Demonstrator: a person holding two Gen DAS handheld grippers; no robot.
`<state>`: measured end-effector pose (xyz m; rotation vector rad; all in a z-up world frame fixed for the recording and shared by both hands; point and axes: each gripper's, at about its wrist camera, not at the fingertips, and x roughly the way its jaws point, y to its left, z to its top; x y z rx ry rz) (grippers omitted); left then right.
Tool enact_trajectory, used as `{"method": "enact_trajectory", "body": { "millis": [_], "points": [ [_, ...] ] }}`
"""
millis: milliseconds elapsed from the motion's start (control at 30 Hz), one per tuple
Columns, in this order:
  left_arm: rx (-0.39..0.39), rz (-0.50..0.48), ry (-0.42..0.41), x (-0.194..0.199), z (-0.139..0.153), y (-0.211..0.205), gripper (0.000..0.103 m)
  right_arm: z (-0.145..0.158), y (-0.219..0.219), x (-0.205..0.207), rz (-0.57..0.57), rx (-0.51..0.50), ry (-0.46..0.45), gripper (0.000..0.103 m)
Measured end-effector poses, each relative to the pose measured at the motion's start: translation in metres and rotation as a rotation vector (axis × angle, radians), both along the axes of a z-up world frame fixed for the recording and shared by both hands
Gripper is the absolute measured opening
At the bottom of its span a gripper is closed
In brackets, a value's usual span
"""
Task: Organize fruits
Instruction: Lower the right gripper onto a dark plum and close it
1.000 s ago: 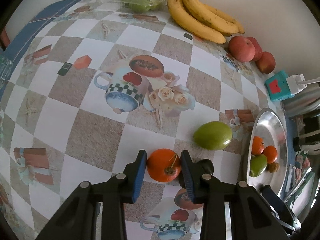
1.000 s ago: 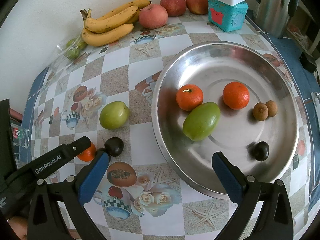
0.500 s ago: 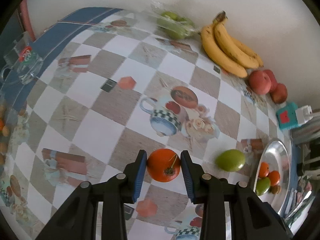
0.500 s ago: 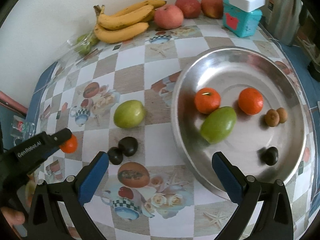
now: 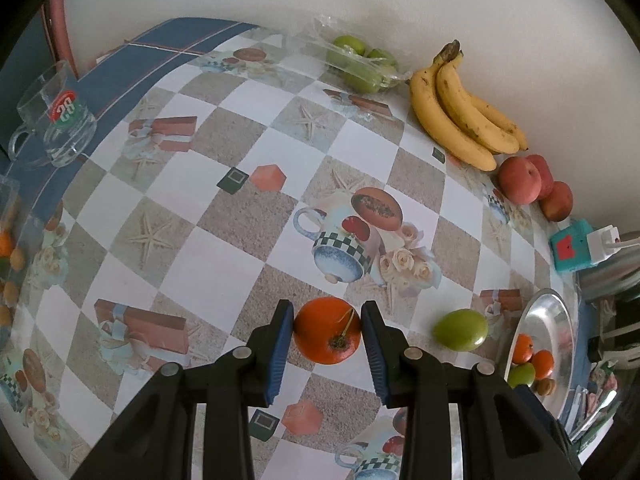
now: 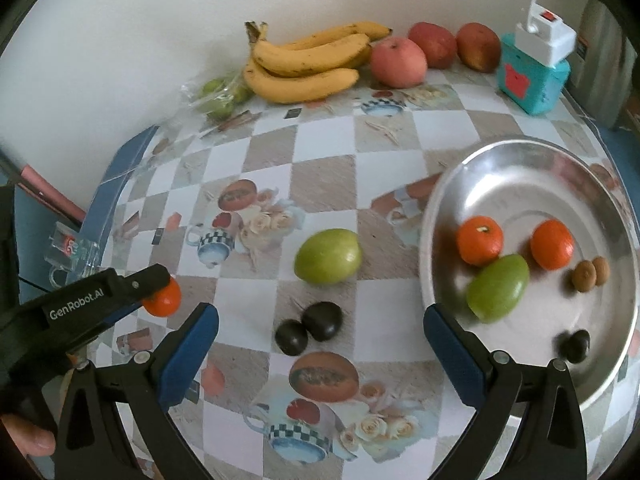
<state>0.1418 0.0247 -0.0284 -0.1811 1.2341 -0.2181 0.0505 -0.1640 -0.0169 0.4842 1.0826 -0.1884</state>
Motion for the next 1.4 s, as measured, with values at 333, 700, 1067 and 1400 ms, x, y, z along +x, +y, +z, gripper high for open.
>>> {"method": "enact_trajectory", "body": {
  "millis": [333,700,1067,1400],
  "points": [
    [0.0,-0.011,0.011,0.0,-0.004,-0.003,0.037,-0.016,0.007,0.009,0.051,0.039,-0.002,0.051],
    [-0.001,-0.018,0.013,-0.002,-0.005,-0.006,0.037,-0.031,-0.002,0.011,0.018,0.104,0.018,0.038],
    [-0.001,-0.019,0.014,-0.002,-0.005,-0.006,0.037,-0.045,-0.004,0.014,0.008,0.113,0.062,0.038],
    [0.001,-0.017,0.014,-0.003,-0.005,-0.007,0.037,-0.049,-0.004,0.013,-0.004,0.13,0.066,0.031]
  ]
}}
